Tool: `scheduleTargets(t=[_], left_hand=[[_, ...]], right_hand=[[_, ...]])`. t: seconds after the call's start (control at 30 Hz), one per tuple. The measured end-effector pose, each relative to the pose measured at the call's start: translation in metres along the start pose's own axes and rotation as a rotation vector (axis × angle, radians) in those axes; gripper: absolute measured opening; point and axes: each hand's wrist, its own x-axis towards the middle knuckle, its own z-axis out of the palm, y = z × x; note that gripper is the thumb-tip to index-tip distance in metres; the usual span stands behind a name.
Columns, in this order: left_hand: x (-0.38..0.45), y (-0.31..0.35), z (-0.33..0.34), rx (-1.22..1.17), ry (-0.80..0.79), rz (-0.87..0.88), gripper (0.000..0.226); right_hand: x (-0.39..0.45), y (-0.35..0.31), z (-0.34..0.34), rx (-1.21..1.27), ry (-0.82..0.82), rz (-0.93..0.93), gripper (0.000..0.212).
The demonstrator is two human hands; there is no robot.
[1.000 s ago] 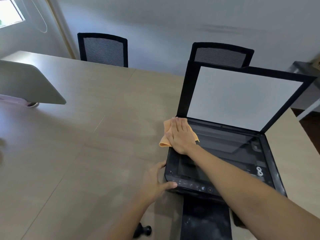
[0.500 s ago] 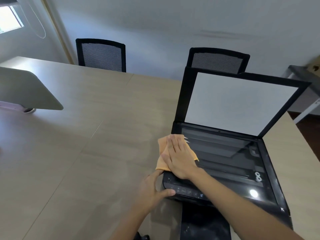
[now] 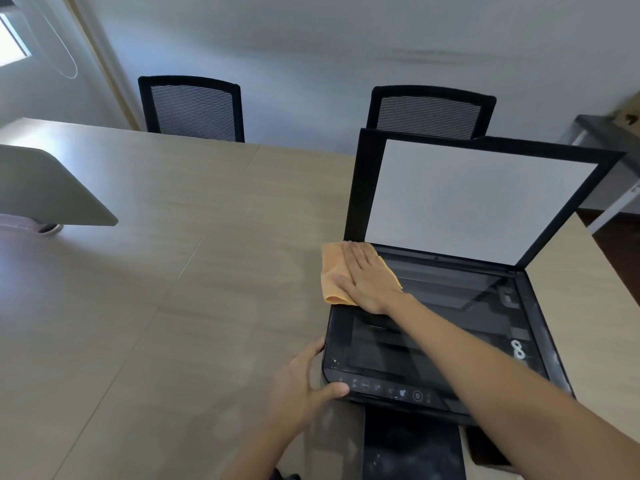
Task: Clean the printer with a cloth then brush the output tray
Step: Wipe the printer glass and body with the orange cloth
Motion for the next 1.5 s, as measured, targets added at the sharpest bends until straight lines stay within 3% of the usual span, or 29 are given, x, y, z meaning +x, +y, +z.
scheduleTargets(t=[0.2, 0.37, 0.5, 0.63, 0.8, 0.87, 1.07, 1.23, 1.5], left_hand=[[0.001, -0.001, 0.001, -0.027, 0.002, -0.012, 0.083], [-0.002, 0.003, 0.001, -0.04, -0.01, -0.025, 0.088], [-0.005, 0.002, 0.001, -0.034, -0.006, -0.022, 0.087], [-0.008, 0.004, 0.001, -0.031, 0.0, 0.006, 0.075], [-0.012, 0.004, -0.004, -0.031, -0.015, 0.064, 0.076], [-0.011, 0.007, -0.005, -0.053, -0.028, 0.09, 0.074], [-0.007, 0.004, -0.004, -0.069, -0.009, 0.116, 0.07], [-0.006, 0.004, -0.003, -0.072, 0.007, 0.112, 0.07], [-0.011, 0.005, -0.002, -0.047, 0.023, 0.103, 0.072]], right_hand=[[-0.035, 0.045, -0.004, -0.091, 0.031, 0.173, 0.073], [-0.047, 0.069, -0.018, 0.081, 0.143, 0.247, 0.04], [-0.057, 0.046, -0.055, 0.245, 0.231, 0.393, 0.021], [-0.052, 0.0, -0.078, 0.101, 0.346, 0.337, 0.031], [-0.015, -0.029, -0.037, -0.001, 0.065, 0.292, 0.032], [-0.012, -0.035, -0.018, -0.038, 0.071, 0.221, 0.04], [-0.029, -0.051, -0.009, 0.185, 0.12, 0.163, 0.056], [-0.053, -0.06, 0.001, 0.189, 0.117, 0.086, 0.062], [-0.096, -0.071, 0.021, 0.269, 0.061, 0.04, 0.048]])
